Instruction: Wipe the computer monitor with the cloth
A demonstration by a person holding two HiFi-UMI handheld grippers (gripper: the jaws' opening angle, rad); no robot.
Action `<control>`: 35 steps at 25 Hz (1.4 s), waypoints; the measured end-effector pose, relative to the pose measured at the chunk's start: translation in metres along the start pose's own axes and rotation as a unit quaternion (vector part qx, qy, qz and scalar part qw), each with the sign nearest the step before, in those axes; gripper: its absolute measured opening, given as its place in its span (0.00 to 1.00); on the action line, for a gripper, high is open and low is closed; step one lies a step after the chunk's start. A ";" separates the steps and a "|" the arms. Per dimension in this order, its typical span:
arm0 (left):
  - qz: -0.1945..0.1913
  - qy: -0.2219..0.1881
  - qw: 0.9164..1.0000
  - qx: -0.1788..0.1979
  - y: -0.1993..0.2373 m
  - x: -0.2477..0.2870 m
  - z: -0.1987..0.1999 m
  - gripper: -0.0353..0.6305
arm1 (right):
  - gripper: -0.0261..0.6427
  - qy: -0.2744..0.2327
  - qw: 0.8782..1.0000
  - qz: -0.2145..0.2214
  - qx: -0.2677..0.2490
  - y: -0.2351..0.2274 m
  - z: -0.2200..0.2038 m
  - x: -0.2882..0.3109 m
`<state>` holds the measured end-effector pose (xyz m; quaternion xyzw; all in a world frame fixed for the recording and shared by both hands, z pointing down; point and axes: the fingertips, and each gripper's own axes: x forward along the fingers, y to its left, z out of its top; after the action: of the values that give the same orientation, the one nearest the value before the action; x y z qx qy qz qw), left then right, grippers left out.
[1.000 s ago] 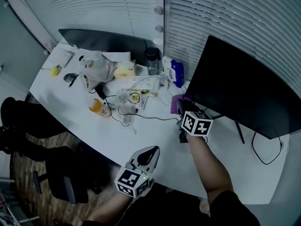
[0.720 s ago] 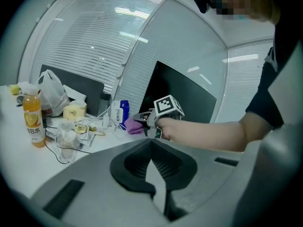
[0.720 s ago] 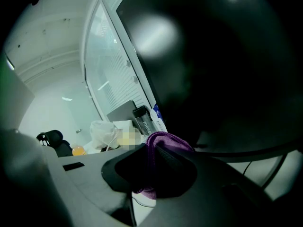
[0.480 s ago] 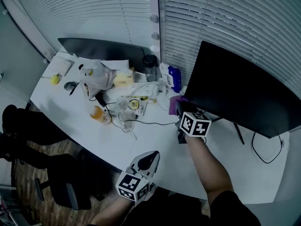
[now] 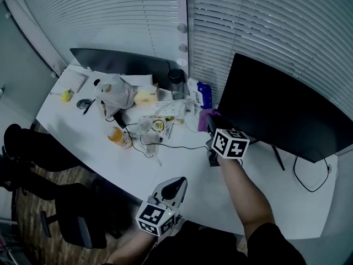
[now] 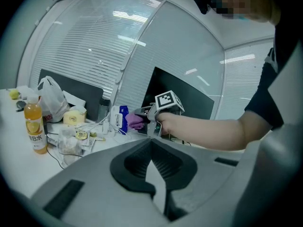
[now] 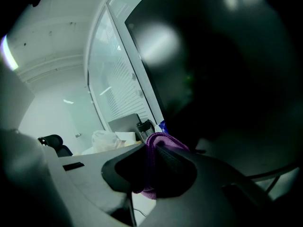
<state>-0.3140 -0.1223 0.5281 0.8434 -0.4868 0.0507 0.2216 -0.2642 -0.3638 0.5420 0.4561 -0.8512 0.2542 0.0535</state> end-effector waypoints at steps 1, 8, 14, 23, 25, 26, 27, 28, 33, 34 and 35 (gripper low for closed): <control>-0.001 -0.002 1.000 0.001 -0.001 0.000 0.002 0.06 | 0.15 -0.004 1.000 0.002 -0.001 0.002 0.005 -0.001; -0.005 -0.015 1.000 0.015 -0.005 0.005 0.022 0.06 | 0.15 -0.031 0.999 0.015 -0.009 0.016 0.044 -0.007; -0.018 -0.033 0.999 0.037 -0.015 0.006 0.044 0.06 | 0.15 -0.061 0.998 0.023 -0.021 0.032 0.080 -0.023; -0.045 -0.055 0.996 0.057 -0.030 0.010 0.072 0.06 | 0.15 -0.100 0.994 0.029 -0.040 0.052 0.134 -0.043; -0.049 -0.059 0.995 0.062 -0.032 0.008 0.076 0.06 | 0.15 -0.109 0.993 0.030 -0.044 0.057 0.145 -0.049; -0.050 -0.061 0.995 0.064 -0.032 0.007 0.078 0.06 | 0.15 -0.114 0.992 0.031 -0.046 0.060 0.150 -0.052; -0.051 -0.063 0.995 0.064 -0.032 0.006 0.080 0.06 | 0.15 -0.118 0.991 0.031 -0.049 0.062 0.155 -0.055; -0.051 -0.064 0.995 0.065 -0.033 0.006 0.081 0.06 | 0.15 -0.122 0.991 0.032 -0.052 0.064 0.161 -0.057; -0.059 -0.067 0.994 0.067 -0.034 0.015 0.090 0.06 | 0.15 -0.139 0.988 0.034 -0.061 0.067 0.188 -0.062; -0.061 -0.067 0.994 0.067 -0.035 0.017 0.091 0.06 | 0.15 -0.142 0.987 0.034 -0.063 0.068 0.192 -0.064; -0.063 -0.068 0.993 0.067 -0.037 0.018 0.092 0.06 | 0.15 -0.146 0.987 0.034 -0.065 0.070 0.197 -0.066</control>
<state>-0.2856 -0.1595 0.4391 0.8870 -0.4417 0.0118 0.1341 -0.2544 -0.3778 0.3235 0.4545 -0.8796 0.1309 -0.0502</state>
